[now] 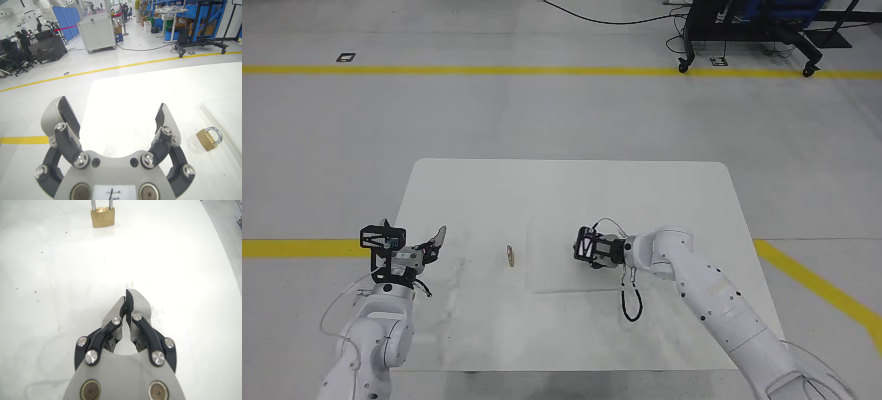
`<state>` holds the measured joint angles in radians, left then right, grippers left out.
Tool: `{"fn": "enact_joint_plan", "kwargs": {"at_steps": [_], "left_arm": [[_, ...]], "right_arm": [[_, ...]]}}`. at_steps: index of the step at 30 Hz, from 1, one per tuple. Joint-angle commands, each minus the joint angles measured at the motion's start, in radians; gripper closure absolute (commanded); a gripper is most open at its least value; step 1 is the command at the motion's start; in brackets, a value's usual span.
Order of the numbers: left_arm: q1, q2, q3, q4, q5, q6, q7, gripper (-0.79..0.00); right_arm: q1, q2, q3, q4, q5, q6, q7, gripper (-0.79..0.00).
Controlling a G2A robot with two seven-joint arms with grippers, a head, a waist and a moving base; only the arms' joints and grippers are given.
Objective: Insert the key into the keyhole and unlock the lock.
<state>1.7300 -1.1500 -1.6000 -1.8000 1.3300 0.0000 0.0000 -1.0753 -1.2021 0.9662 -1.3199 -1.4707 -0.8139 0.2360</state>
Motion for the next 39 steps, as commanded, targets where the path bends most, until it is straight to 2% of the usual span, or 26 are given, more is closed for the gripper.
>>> {"fn": "enact_joint_plan", "kwargs": {"at_steps": [1,10,18,21,25,28,31,33,39], "left_arm": [[0.0,0.0,0.0,0.0,0.0,0.0,0.0,-0.785],[0.0,0.0,0.0,0.0,0.0,0.0,0.0,-0.785],[0.0,0.0,0.0,0.0,-0.001,0.0,0.001,-0.785],[0.001,-0.003,0.009,-0.034,-0.048,-0.021,-0.022,-0.785],[-0.025,-0.003,0.03,-0.112,-0.067,-0.091,-0.084,-0.785],[-0.058,-0.003,0.075,-0.158,-0.041,-0.146,-0.139,-0.785],[-0.101,-0.009,0.147,-0.169,-0.084,-0.186,-0.2,-0.785],[-0.143,-0.011,0.204,-0.159,-0.062,-0.218,-0.254,-0.785],[-0.262,-0.03,0.381,-0.087,0.036,-0.211,-0.332,-0.785]], "right_arm": [[-0.01,0.004,0.009,-0.014,-0.004,0.005,-0.012,0.0],[-0.04,0.019,0.053,-0.023,-0.008,0.026,-0.112,0.0],[-0.04,0.019,0.053,-0.023,-0.008,0.026,-0.112,0.0],[-0.053,0.021,0.057,-0.023,-0.013,0.043,-0.13,0.0],[-0.075,0.029,0.065,-0.014,-0.053,0.044,-0.238,0.0],[-0.087,0.036,0.066,-0.005,-0.102,0.045,-0.357,0.0],[-0.088,0.041,0.064,0.035,-0.161,0.069,-0.467,0.0],[-0.085,0.041,0.058,0.064,-0.183,0.089,-0.539,0.0],[-0.082,0.049,0.059,0.127,-0.237,0.127,-0.711,0.0]]}}
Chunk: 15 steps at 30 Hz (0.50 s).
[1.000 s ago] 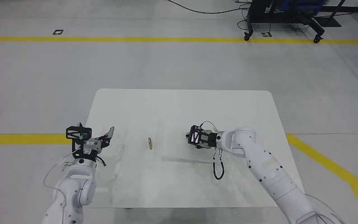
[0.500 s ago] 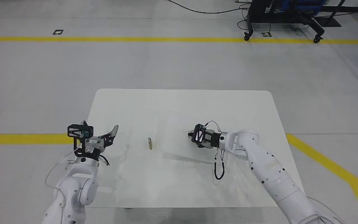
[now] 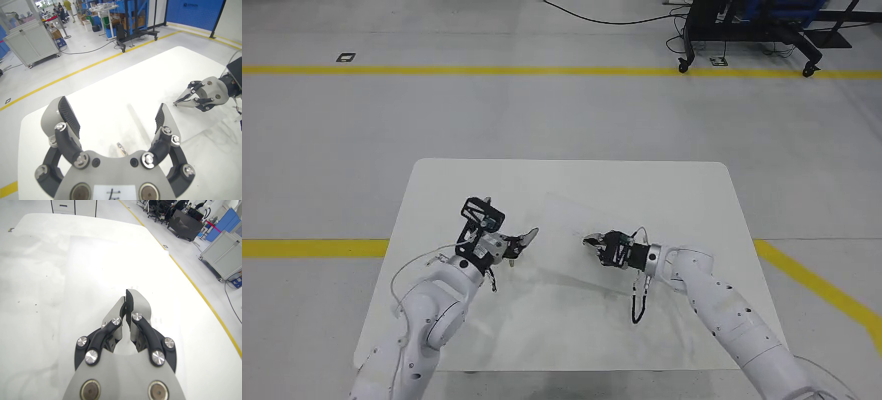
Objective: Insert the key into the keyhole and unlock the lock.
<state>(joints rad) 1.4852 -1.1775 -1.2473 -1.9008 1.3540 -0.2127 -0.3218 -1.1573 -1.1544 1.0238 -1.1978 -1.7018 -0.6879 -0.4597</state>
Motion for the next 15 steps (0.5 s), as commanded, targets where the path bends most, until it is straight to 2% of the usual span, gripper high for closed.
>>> {"fn": "enact_joint_plan", "kwargs": {"at_steps": [1,11,15], "left_arm": [[-0.036,-0.006,0.051,0.029,0.032,0.002,-0.025,-0.785],[-0.266,-0.045,0.215,0.282,0.124,0.024,-0.121,-0.785],[-0.312,-0.062,0.257,0.351,0.132,0.063,-0.124,-0.785]], "right_arm": [[0.001,0.003,0.002,0.009,-0.012,0.002,-0.028,0.0],[0.032,0.012,0.017,0.033,-0.017,-0.024,-0.039,0.0],[0.035,0.013,0.018,0.039,-0.009,-0.023,-0.039,0.0]]}}
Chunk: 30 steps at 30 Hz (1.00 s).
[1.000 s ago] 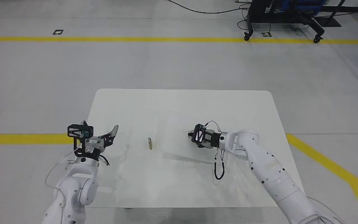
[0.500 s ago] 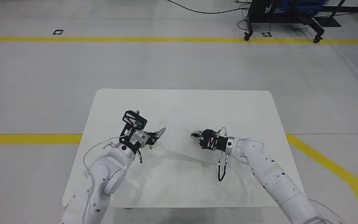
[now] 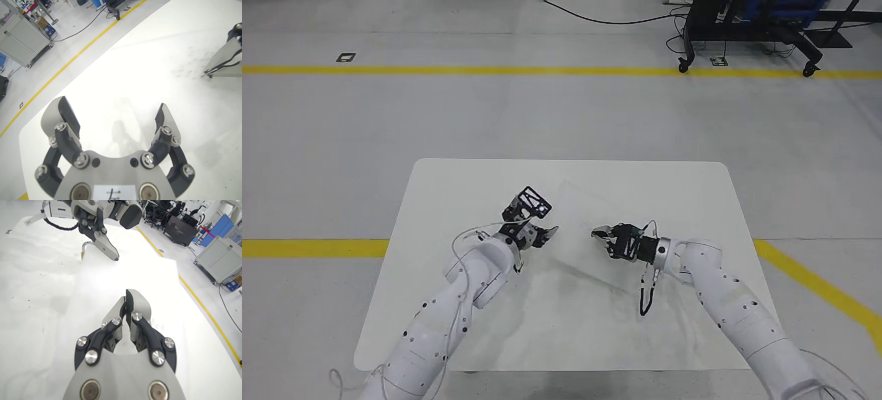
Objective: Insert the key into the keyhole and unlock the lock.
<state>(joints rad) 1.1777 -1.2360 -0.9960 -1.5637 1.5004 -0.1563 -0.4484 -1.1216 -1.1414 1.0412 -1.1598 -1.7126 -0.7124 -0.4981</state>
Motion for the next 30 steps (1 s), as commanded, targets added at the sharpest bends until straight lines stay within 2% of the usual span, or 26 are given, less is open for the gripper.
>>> {"fn": "enact_joint_plan", "kwargs": {"at_steps": [1,6,10,14,16,19,30], "left_arm": [[-0.011,-0.006,0.009,0.027,-0.021,0.008,0.002,-0.785],[-0.023,-0.012,0.009,0.072,-0.025,0.02,0.018,-0.785],[-0.015,-0.009,-0.035,0.058,-0.047,0.04,0.049,-0.785],[0.021,0.005,-0.131,0.004,-0.093,0.042,0.088,-0.785],[0.057,0.013,-0.199,-0.042,-0.167,0.02,0.111,-0.785],[0.117,0.026,-0.304,-0.114,-0.349,-0.111,0.18,-0.785],[0.12,0.026,-0.301,-0.113,-0.35,-0.113,0.18,-0.785]], "right_arm": [[-0.002,0.001,0.0,0.002,0.004,0.003,-0.002,0.0],[-0.001,0.005,0.01,0.016,0.023,-0.004,-0.026,0.0],[0.001,0.008,0.019,0.003,0.033,-0.009,-0.018,0.0],[-0.011,0.015,0.034,-0.044,0.044,-0.025,0.0,0.0],[-0.024,0.019,0.05,-0.068,0.066,-0.036,0.001,0.0],[-0.058,0.024,0.075,-0.128,0.113,-0.033,0.032,0.0],[-0.063,0.025,0.078,-0.136,0.118,-0.029,0.039,0.0]]}}
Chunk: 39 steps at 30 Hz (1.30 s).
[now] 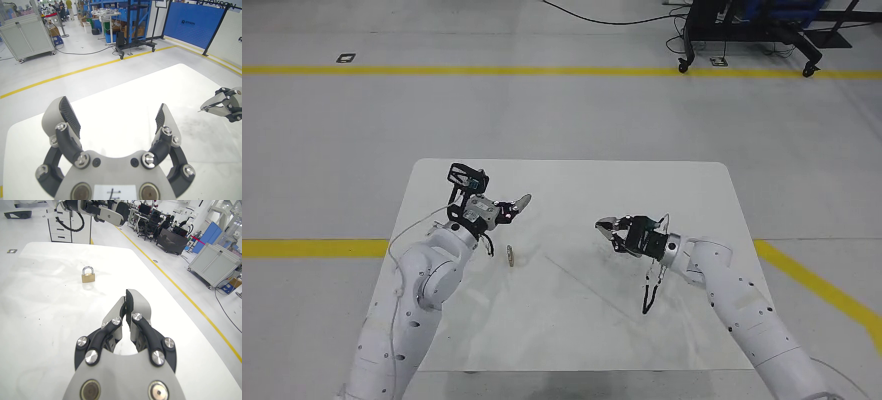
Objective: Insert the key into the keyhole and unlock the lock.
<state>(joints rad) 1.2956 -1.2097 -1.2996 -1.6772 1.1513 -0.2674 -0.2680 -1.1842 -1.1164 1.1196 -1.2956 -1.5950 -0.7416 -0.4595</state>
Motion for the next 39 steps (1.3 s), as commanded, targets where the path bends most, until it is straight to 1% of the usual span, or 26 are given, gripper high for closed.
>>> {"fn": "enact_joint_plan", "kwargs": {"at_steps": [1,2,3,6,7,8,10,12,13,19,20,21,23,24,26,29,31,34,35,36,37,38,39], "left_arm": [[0.007,-0.001,0.009,0.007,-0.01,-0.011,-0.006,-0.785],[0.004,-0.001,0.013,0.007,-0.014,-0.018,-0.016,-0.785],[0.002,-0.001,0.022,-0.009,-0.026,-0.044,-0.019,-0.785],[0.004,-0.002,0.018,-0.006,-0.175,-0.123,-0.036,-0.785],[0.003,-0.003,0.014,0.004,-0.254,-0.153,-0.052,-0.785],[0.005,-0.004,0.014,0.019,-0.379,-0.203,-0.078,-0.785],[-0.012,0.0,-0.008,0.044,-0.549,-0.277,-0.161,-0.785],[-0.025,0.002,-0.017,0.081,-0.785,-0.304,-0.246,-0.785],[-0.029,0.002,-0.018,0.088,-0.826,-0.304,-0.268,-0.785],[-0.029,0.002,-0.018,0.088,-0.826,-0.304,-0.268,-0.785],[-0.024,-0.001,-0.014,0.08,-0.887,-0.305,-0.245,-0.785],[-0.013,-0.006,0.001,0.066,-0.997,-0.309,-0.234,-0.785],[-0.012,-0.004,0.007,0.059,-1.056,-0.324,-0.27,-0.785],[-0.014,-0.004,0.008,0.064,-1.09,-0.323,-0.285,-0.785],[-0.025,-0.002,0.006,0.076,-1.121,-0.309,-0.309,-0.785],[-0.034,-0.002,0.016,0.086,-1.204,-0.315,-0.338,-0.785],[-0.042,-0.002,0.031,0.095,-1.277,-0.312,-0.389,-0.785],[-0.064,0.0,0.047,0.108,-1.345,-0.317,-0.47,-0.785],[-0.071,0.001,0.049,0.115,-1.337,-0.318,-0.487,-0.736],[-0.077,0.002,0.049,0.123,-1.311,-0.316,-0.493,-0.643],[-0.081,0.003,0.049,0.127,-1.276,-0.314,-0.488,-0.613],[-0.084,0.004,0.05,0.13,-1.234,-0.313,-0.478,-0.511],[-0.085,0.004,0.055,0.129,-1.203,-0.311,-0.464,-0.471]], "right_arm": [[-0.006,-0.002,-0.004,-0.003,0.018,-0.005,0.002,0.0],[-0.01,-0.005,-0.01,-0.009,0.069,-0.027,-0.006,0.0],[-0.006,-0.009,-0.015,-0.011,0.135,-0.073,-0.029,0.0],[0.024,-0.021,-0.021,0.034,0.303,-0.149,-0.054,0.0],[0.035,-0.026,-0.027,0.049,0.357,-0.173,-0.059,0.0],[0.046,-0.031,-0.032,0.062,0.411,-0.191,-0.073,0.0],[0.064,-0.039,-0.045,0.081,0.474,-0.231,-0.09,0.0],[0.081,-0.046,-0.055,0.1,0.509,-0.258,-0.101,0.0],[0.084,-0.046,-0.056,0.102,0.512,-0.259,-0.103,0.0],[0.084,-0.046,-0.056,0.102,0.512,-0.259,-0.103,0.0],[0.084,-0.046,-0.056,0.102,0.512,-0.259,-0.103,0.0],[0.084,-0.046,-0.056,0.102,0.512,-0.259,-0.103,0.0],[0.084,-0.046,-0.056,0.102,0.512,-0.259,-0.103,0.0],[0.073,-0.049,-0.06,0.093,0.539,-0.27,-0.11,0.0],[0.06,-0.055,-0.081,0.095,0.621,-0.271,-0.115,0.0],[0.077,-0.064,-0.168,0.116,0.782,-0.271,-0.102,0.0],[0.104,-0.071,-0.235,0.16,0.923,-0.271,-0.063,0.0],[0.156,-0.081,-0.333,0.214,1.148,-0.271,0.047,0.0],[0.171,-0.084,-0.361,0.22,1.212,-0.271,0.089,0.0],[0.185,-0.085,-0.382,0.226,1.266,-0.271,0.126,0.0],[0.195,-0.086,-0.4,0.228,1.318,-0.271,0.161,0.0],[0.205,-0.086,-0.413,0.23,1.363,-0.271,0.192,0.0],[0.212,-0.086,-0.422,0.231,1.402,-0.271,0.221,0.0]]}}
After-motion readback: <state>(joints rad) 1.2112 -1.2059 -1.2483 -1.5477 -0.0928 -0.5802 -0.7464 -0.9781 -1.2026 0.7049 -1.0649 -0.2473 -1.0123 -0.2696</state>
